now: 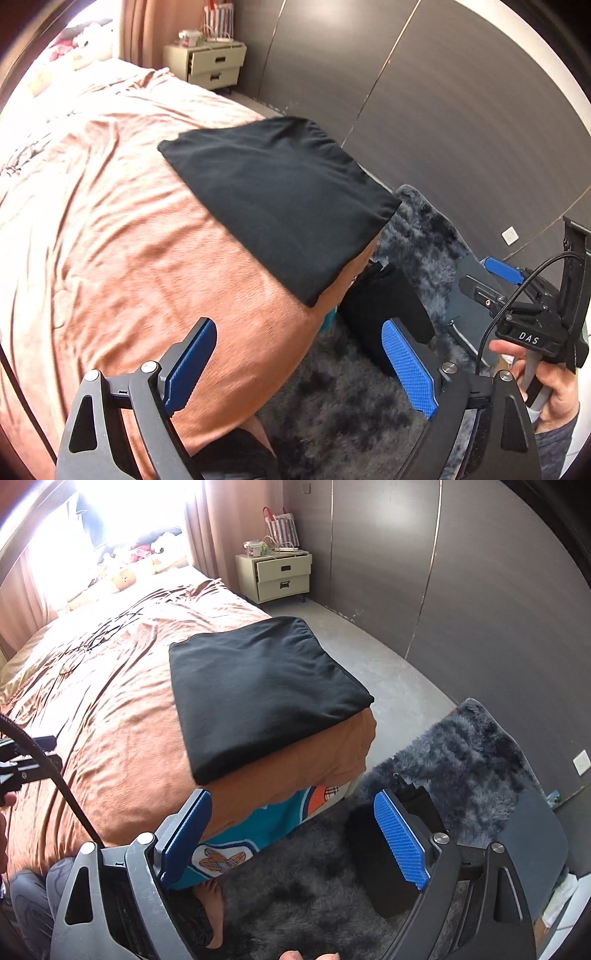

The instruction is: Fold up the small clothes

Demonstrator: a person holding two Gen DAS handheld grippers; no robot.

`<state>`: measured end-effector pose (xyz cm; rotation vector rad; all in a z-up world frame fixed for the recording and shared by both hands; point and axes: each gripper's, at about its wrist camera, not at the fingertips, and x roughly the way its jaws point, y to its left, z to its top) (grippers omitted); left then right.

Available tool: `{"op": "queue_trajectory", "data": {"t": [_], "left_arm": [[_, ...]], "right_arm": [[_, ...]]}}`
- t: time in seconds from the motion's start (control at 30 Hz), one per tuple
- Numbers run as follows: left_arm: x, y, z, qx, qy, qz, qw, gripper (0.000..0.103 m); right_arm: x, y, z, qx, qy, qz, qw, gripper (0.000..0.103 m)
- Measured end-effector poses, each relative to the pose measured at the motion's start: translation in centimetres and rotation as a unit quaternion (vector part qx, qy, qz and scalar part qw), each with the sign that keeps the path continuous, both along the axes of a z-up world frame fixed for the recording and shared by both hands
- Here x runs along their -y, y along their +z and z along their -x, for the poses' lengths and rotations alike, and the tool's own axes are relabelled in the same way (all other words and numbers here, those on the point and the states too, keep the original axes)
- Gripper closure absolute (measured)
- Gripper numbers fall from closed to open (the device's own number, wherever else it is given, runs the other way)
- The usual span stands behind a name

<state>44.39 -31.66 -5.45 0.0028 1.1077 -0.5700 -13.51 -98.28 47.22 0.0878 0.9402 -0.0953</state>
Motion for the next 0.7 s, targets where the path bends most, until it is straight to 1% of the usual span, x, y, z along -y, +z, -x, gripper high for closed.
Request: {"op": "queue_trajectory", "data": {"t": [0.1, 0.2, 0.27, 0.43, 0.57, 0.63, 0.7], "left_arm": [[-1.7, 1.3, 1.2, 0.021, 0.003, 0.001, 0.9998, 0.010], [-3.6, 2.4, 2.5, 0.034, 0.007, 0.020, 0.9992, 0.006], [-4.5, 3.1, 3.5, 0.048, 0.010, 0.020, 0.9986, 0.005], [-7.2, 5.0, 6.5, 0.073, 0.011, 0.027, 0.9969, 0.005], [-9.8, 6.4, 9.0, 0.097, 0.021, 0.036, 0.9944, 0.004], [-11.2, 7.0, 10.4, 0.106, 0.025, 0.045, 0.9930, 0.002], [-12.6, 7.7, 12.0, 0.119, 0.029, 0.048, 0.9913, 0.000]], "right_arm": [[-1.4, 1.3, 1.5, 0.011, -0.002, -0.001, 1.000, 0.014], [-2.9, 2.7, 3.5, 0.031, -0.003, -0.005, 1.000, 0.014], [-3.8, 3.2, 4.9, 0.037, -0.009, -0.001, 0.999, 0.014], [-5.7, 4.2, 7.9, 0.052, -0.017, -0.005, 0.998, 0.014], [-7.3, 5.1, 10.8, 0.078, -0.013, -0.015, 0.997, 0.014], [-8.0, 5.2, 11.8, 0.082, -0.011, -0.023, 0.996, 0.014], [-8.7, 5.4, 12.8, 0.084, -0.007, -0.018, 0.996, 0.014]]}}
